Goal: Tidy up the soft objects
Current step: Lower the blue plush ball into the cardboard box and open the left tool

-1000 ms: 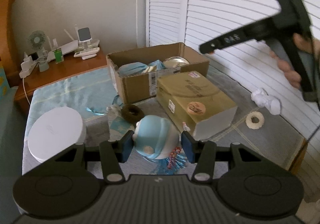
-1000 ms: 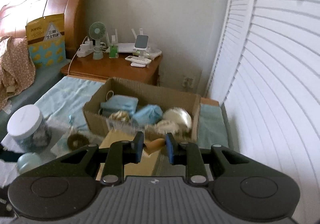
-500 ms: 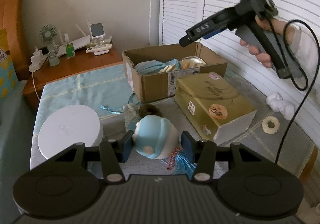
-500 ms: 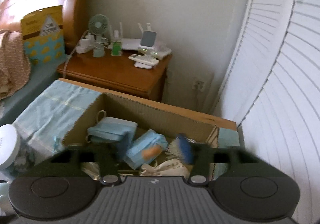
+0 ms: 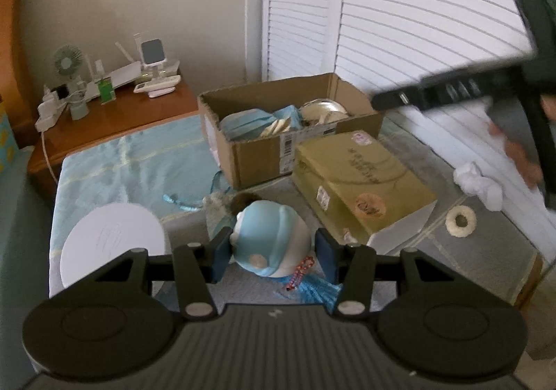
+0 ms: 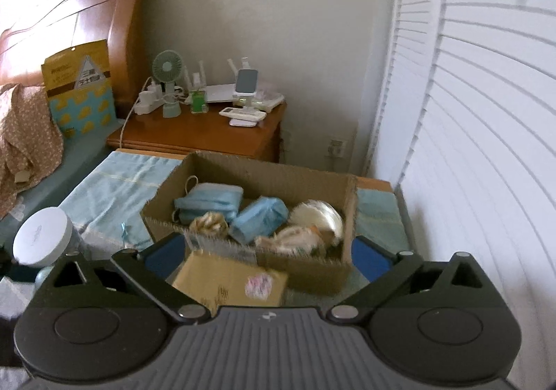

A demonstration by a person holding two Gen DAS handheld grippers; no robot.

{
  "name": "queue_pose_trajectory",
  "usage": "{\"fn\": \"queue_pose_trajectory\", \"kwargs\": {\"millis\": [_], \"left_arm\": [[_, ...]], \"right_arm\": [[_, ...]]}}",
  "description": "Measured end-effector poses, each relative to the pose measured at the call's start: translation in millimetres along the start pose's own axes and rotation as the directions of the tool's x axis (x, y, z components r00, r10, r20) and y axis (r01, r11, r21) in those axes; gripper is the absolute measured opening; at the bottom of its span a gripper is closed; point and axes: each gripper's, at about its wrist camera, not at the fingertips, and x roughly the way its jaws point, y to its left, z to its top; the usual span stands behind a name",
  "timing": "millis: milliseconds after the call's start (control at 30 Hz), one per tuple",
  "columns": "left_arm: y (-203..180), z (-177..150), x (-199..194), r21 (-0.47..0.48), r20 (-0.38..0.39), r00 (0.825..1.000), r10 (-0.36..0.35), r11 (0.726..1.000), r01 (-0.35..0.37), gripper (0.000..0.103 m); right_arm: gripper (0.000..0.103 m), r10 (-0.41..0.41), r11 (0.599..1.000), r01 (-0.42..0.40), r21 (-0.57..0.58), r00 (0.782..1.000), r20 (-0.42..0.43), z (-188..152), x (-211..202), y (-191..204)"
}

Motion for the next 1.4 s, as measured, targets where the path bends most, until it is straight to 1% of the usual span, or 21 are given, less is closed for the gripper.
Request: {"fn": "queue_pose_trajectory", "kwargs": {"millis": [100, 300, 467, 600, 800, 1033, 1067, 1100, 1133, 1167, 1300, 1400], "left_arm": [[-3.3, 12.6, 2.6, 0.017, -0.015, 1.0, -0.011, 1.0, 0.011, 0.051], [-18.4, 46.6, 9.3, 0.058, -0.027, 0.999, -0.047, 0.997, 0.048, 0.051], [-33.0, 86.3, 28.1, 0.096, -0.013, 0.998, -0.065, 0.993, 0.066, 0.051], [-41.9, 117.3, 52.0, 0.096, -0.018, 0.996, -0.085, 0.992, 0.086, 0.051], [-58.2, 155.9, 91.9, 0.122, -0.01, 0.998, -0.065, 0.99, 0.066, 0.051], [-71.0, 182.6, 135.2, 0.122, -0.026, 0.998, -0.051, 0.991, 0.053, 0.052], [-72.1, 184.9, 141.0, 0.119, -0.029, 0.998, -0.051, 0.991, 0.054, 0.055], [-72.5, 186.9, 147.3, 0.117, -0.035, 0.998, -0.052, 0.992, 0.055, 0.061], [-72.6, 187.9, 152.6, 0.111, -0.038, 0.998, -0.049, 0.992, 0.053, 0.078], [-72.5, 188.4, 155.6, 0.102, -0.031, 0.998, -0.047, 0.994, 0.05, 0.085], [-70.6, 184.8, 154.3, 0.082, -0.007, 0.999, -0.043, 0.996, 0.044, 0.086], [-67.9, 180.1, 144.2, 0.085, -0.011, 0.999, -0.047, 0.995, 0.048, 0.086]], "right_arm": [[0.103, -0.02, 0.999, 0.02, 0.028, 1.0, 0.0, -18.1, -14.8, 0.1], [0.103, -0.004, 0.996, 0.005, 0.09, 1.0, -0.009, -52.6, -38.5, -2.2], [0.103, -0.018, 0.997, 0.018, 0.072, 1.0, -0.006, -71.7, -55.6, 2.5], [0.103, 0.004, 0.998, -0.004, 0.07, 1.0, -0.004, -85.5, -67.0, 4.7], [0.103, 0.002, 0.997, -0.003, 0.077, 1.0, 0.006, -94.8, -80.7, 0.9], [0.103, -0.026, 0.993, 0.025, 0.115, 1.0, 0.001, -96.4, -84.2, -14.3], [0.103, -0.027, 0.992, 0.027, 0.12, 1.0, -0.001, -97.4, -83.9, -15.9], [0.103, -0.029, 0.992, 0.029, 0.124, 1.0, -0.002, -98.6, -84.2, -17.3], [0.103, -0.03, 0.991, 0.03, 0.127, 1.0, -0.004, -99.3, -84.1, -18.5], [0.103, -0.032, 0.991, 0.032, 0.129, 0.999, -0.007, -100.0, -83.7, -19.4], [0.103, -0.038, 0.991, 0.039, 0.13, 0.999, -0.009, -101.0, -84.6, -21.9], [0.103, -0.037, 0.991, 0.038, 0.13, 0.999, -0.006, -101.9, -86.5, -21.8]]}}
